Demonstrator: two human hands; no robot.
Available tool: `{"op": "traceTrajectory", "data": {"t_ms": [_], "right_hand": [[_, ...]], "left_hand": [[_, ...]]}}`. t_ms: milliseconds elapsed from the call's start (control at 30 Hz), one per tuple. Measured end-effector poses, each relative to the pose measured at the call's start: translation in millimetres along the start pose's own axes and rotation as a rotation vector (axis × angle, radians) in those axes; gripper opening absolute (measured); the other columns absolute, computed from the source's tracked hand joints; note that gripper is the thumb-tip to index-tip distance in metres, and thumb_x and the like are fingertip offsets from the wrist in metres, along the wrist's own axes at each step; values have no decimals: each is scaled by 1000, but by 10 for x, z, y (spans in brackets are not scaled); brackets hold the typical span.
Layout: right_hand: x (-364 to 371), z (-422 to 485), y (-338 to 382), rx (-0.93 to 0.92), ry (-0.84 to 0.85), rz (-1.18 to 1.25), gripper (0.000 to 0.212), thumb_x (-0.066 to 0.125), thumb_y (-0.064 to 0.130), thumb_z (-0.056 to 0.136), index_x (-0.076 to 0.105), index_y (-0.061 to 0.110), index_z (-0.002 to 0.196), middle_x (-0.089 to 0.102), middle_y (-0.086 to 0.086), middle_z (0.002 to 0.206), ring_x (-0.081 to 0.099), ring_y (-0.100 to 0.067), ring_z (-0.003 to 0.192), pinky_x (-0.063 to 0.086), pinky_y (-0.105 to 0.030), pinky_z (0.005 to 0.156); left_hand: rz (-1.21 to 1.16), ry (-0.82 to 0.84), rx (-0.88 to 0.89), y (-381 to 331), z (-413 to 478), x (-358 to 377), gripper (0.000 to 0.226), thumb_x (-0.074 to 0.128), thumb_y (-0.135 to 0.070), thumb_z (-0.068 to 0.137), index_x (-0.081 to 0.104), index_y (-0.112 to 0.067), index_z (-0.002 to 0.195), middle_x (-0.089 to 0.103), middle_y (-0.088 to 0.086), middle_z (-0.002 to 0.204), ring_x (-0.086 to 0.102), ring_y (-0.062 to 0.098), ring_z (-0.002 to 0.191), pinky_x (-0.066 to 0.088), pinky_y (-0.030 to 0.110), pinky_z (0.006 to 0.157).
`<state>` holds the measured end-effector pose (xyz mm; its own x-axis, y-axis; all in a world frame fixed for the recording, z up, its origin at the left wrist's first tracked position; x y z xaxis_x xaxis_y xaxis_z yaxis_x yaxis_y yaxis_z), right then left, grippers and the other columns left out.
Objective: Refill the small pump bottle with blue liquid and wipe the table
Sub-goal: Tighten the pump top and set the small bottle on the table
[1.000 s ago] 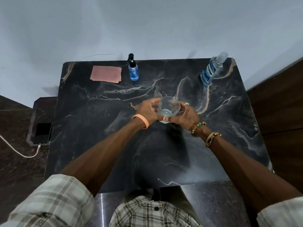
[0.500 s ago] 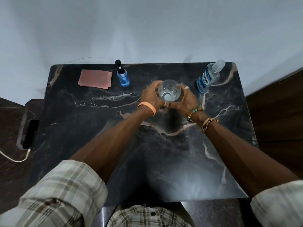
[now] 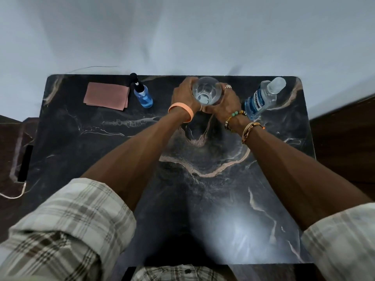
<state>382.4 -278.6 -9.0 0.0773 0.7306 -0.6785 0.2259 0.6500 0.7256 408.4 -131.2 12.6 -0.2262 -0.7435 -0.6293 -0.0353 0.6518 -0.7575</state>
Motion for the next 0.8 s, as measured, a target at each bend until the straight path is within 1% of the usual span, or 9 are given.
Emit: {"op": "traceTrajectory", "data": {"t_ms": [133, 300, 467, 533, 667, 800], "right_hand": [[43, 53, -51, 19, 24, -3, 79, 89, 46, 49, 59, 20, 117, 60, 12, 102, 57, -6, 89, 48, -19, 73], [82, 76, -3, 6, 34, 24, 79, 90, 42, 51, 58, 18, 119, 62, 7, 108, 58, -9, 95, 52, -24, 79], [116, 92, 61, -1, 22, 29, 76, 91, 39, 53, 58, 17, 118, 64, 4, 109, 57, -9, 93, 51, -24, 78], [139, 96, 93, -10, 25, 19, 75, 90, 39, 55, 58, 16, 119, 64, 1, 111, 58, -11, 94, 52, -25, 80], [177, 104, 103, -8, 35, 10, 75, 90, 39, 57, 57, 15, 120, 65, -1, 114, 59, -14, 98, 52, -27, 82], [170, 112, 102, -1, 34, 3, 74, 90, 38, 56, 58, 16, 119, 64, 0, 112, 56, -9, 93, 49, -23, 77]], "left_hand": [[14, -2, -14, 34, 42, 22, 71, 87, -18, 65, 52, -14, 127, 62, 5, 124, 60, 23, 111, 48, 29, 93], [11, -17, -26, 99, 91, -9, 74, 88, -20, 63, 53, -14, 128, 63, 4, 124, 60, 21, 111, 50, 30, 95], [19, -29, -27, 159, 122, -59, 74, 89, -22, 61, 54, -14, 126, 63, 3, 123, 60, 20, 111, 43, 20, 86], [13, -37, -23, 175, 127, -75, 72, 89, -24, 61, 55, -14, 125, 64, 4, 122, 60, 21, 110, 44, 21, 88], [13, -34, -32, 220, 143, -80, 74, 89, -23, 60, 55, -14, 124, 64, 4, 121, 61, 22, 110, 49, 29, 92], [5, -28, -35, 236, 163, -67, 75, 89, -22, 61, 54, -15, 127, 63, 4, 124, 60, 22, 112, 49, 29, 92]]}}
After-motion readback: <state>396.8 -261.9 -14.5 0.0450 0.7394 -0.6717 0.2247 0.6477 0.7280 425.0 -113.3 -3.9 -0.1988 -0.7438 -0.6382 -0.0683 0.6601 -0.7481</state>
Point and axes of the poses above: each hand's wrist, its own z-axis towards the middle knuckle, its own x-axis out of the palm, y = z × x, the point moved 10 cm from there along z, towards the middle knuckle
